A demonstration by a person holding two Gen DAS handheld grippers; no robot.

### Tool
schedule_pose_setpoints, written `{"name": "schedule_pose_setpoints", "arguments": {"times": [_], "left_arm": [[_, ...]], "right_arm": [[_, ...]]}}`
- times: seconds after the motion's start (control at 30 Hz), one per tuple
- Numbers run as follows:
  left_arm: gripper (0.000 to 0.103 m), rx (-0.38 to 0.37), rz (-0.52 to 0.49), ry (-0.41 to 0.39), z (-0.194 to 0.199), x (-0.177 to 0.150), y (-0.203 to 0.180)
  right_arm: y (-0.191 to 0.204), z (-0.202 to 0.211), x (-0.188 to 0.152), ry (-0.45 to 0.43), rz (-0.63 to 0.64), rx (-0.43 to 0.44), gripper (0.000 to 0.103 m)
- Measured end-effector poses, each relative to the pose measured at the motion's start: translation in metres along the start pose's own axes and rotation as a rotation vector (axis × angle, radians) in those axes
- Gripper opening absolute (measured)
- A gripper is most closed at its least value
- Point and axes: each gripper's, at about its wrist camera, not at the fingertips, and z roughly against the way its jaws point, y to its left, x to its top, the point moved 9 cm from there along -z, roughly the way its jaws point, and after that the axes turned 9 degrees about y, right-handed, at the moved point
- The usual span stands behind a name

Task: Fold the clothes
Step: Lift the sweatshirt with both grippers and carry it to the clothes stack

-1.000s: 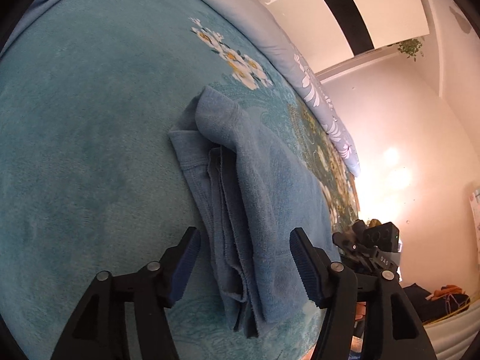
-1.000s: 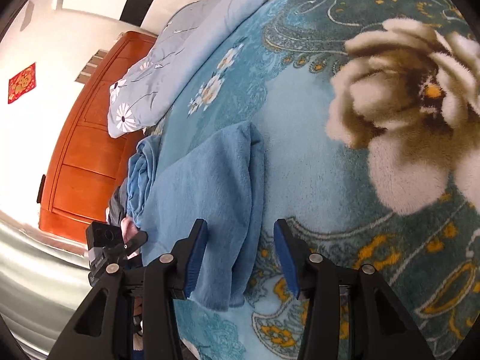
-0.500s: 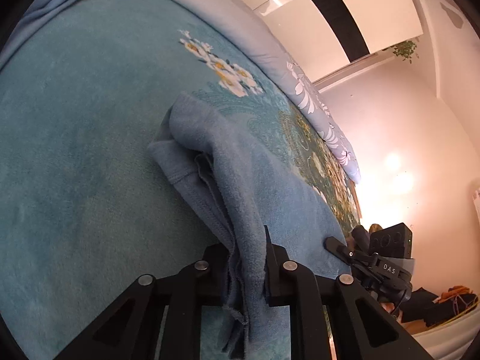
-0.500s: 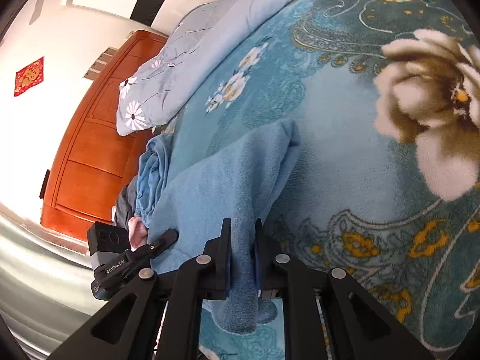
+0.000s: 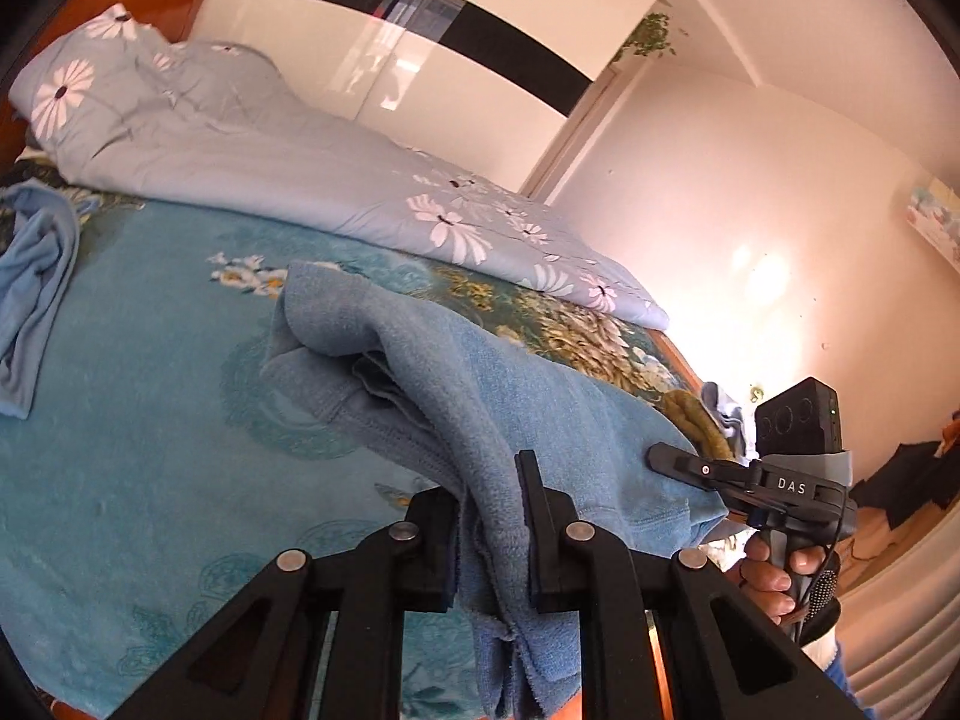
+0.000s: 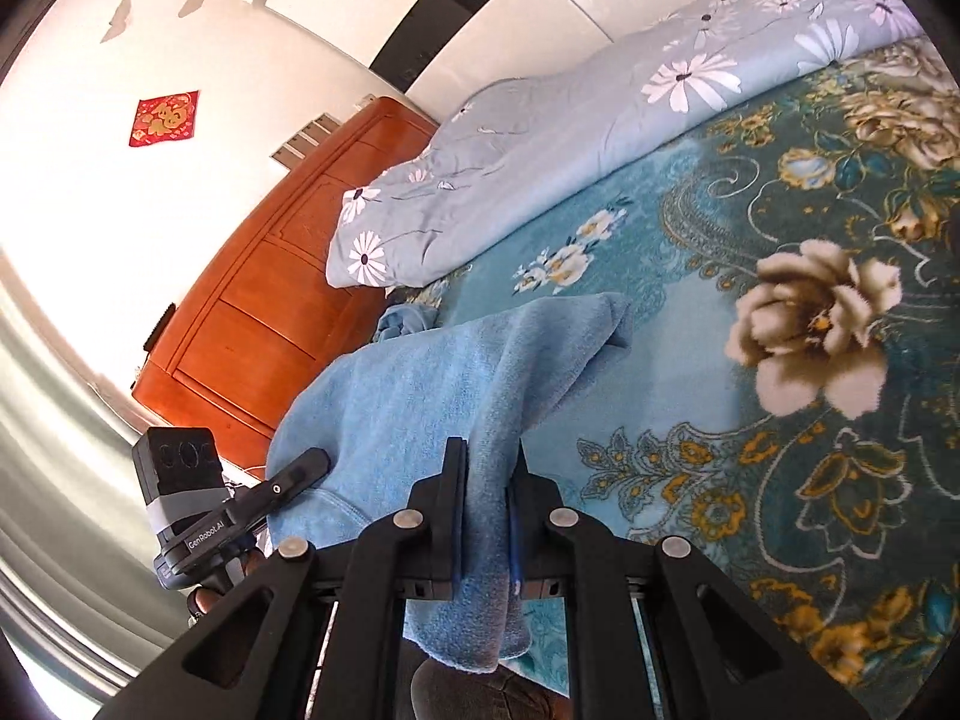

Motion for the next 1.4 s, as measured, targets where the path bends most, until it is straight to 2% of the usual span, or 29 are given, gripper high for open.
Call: {"name": "schedule_pose_setpoints", "arguments": {"times": [0.13, 0.33, 0.5, 0.7, 0.8, 0.97, 1.1, 1.23, 1.3, 1.4], "left_arm": [[0.017, -0.02, -0.089, 0.027, -0.021, 0.018, -0.054], [0.017, -0.104, -0.239, 0.055, -0.07, 0.053, -0.15], [0.017, -0.173, -0.342, 0.085, -0.118, 0.071, -0.231], [0.017, -0.258, -0.351, 0.162, -0.183, 0.079, -0.302], [0.017, -0.266, -0.383, 0.185, -0.209, 0.073, -0.333], [0.017, -0.253, -0.427, 0.215, -0.242, 0.051, -0.364], [0.017, -0.277, -0.414, 0.203, -0.262, 0.037, -0.37], [0.019, -0.218, -0.42, 0.23, -0.288, 0.016, -0.353], [0.02, -0.214, -0.416, 0.221, -0.291, 0.014, -0.34], [0.025, -0.219, -0.367, 0.25, -0.296, 0.012, -0.322]], "right_arm": [[-0.009, 0.054, 0.005, -0.06, 0.015, -0.053, 0.011], [-0.038, 0.156, 0.023, -0.194, 0.015, -0.143, 0.011], [-0.071, 0.246, 0.044, -0.263, -0.003, -0.263, 0.011], [-0.118, 0.328, 0.059, -0.276, -0.079, -0.406, 0.011], [-0.143, 0.363, 0.064, -0.287, -0.114, -0.446, 0.012], [-0.182, 0.398, 0.071, -0.309, -0.144, -0.503, 0.012], [-0.214, 0.411, 0.072, -0.313, -0.177, -0.502, 0.011], [-0.255, 0.399, 0.055, -0.319, -0.243, -0.46, 0.012], [-0.276, 0.388, 0.041, -0.298, -0.288, -0.474, 0.012], [-0.288, 0.376, 0.027, -0.298, -0.315, -0.434, 0.013]]}}
